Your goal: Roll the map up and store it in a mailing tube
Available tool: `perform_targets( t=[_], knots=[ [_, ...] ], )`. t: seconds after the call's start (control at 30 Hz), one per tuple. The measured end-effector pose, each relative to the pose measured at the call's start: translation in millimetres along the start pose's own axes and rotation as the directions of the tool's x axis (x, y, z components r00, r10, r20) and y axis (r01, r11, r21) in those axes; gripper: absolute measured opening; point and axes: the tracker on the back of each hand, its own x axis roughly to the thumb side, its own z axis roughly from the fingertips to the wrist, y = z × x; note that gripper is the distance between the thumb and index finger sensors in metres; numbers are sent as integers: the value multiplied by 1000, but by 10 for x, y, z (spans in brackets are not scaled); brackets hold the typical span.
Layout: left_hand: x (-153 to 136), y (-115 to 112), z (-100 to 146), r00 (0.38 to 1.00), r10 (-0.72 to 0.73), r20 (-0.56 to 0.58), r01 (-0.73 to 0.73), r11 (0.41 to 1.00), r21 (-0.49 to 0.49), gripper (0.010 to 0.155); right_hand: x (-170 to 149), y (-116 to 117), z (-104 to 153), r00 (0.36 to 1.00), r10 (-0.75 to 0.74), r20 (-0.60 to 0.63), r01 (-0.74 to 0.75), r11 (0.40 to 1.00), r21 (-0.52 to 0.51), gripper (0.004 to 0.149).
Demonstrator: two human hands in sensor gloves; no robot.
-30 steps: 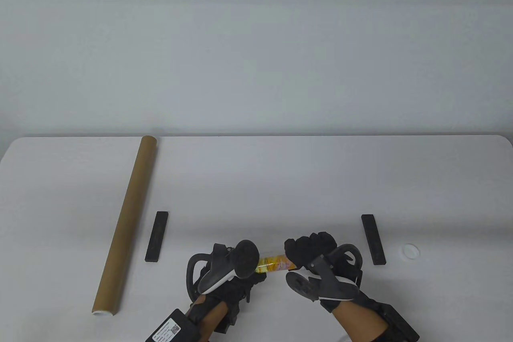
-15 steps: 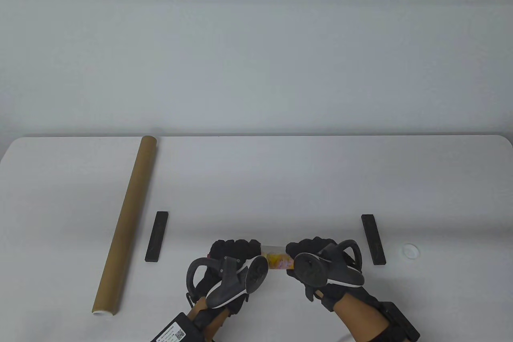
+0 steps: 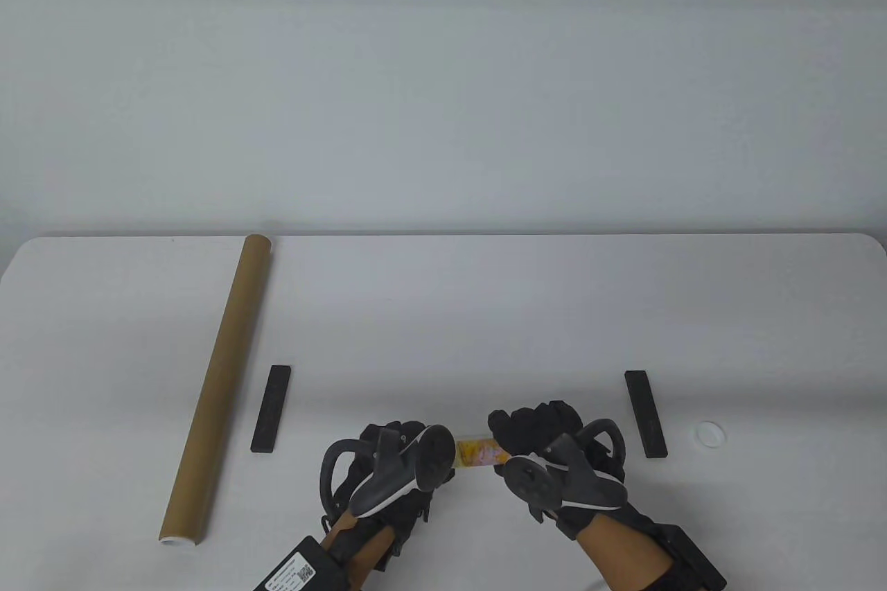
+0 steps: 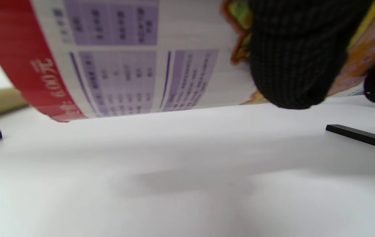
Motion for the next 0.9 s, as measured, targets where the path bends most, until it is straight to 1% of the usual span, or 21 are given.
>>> perform_targets(
  t=[0.17,0.23,0.3,0.4,0.47,0.53,0.6,0.8,0.9],
  knots=[
    [-71,-29,-50,995,96,-6,-96,991,-89,50,32,-34,10,998,54,10,-54,998,-32,67],
    [-75,-42,-57,994,109,2,-108,988,-110,50,39,-32,2,998,67,13,-67,998,-13,65],
    [-70,-46,-54,995,104,7,-102,990,-101,50,37,-26,-2,998,57,13,-57,998,-4,62],
    [-33,-41,-22,999,52,9,-52,998,-32,55,32,-29,-7,998,57,6,-57,998,3,60],
    [12,-29,6,999,-36,2,36,999,21,59,21,-24,-11,999,52,-4,-52,999,11,59],
    [45,-12,37,996,-89,-7,89,993,82,60,-7,-14,-13,1000,23,-17,-23,1000,13,58],
    [65,14,58,993,-119,-12,119,986,120,61,-38,-15,-18,1000,-10,-28,11,1000,24,58],
    [65,40,81,991,-135,1,132,973,191,59,-99,17,-32,992,-115,-47,118,991,64,57],
    [57,40,65,991,-131,8,127,976,178,55,-111,37,-40,988,-146,-44,149,985,82,57]
  ],
)
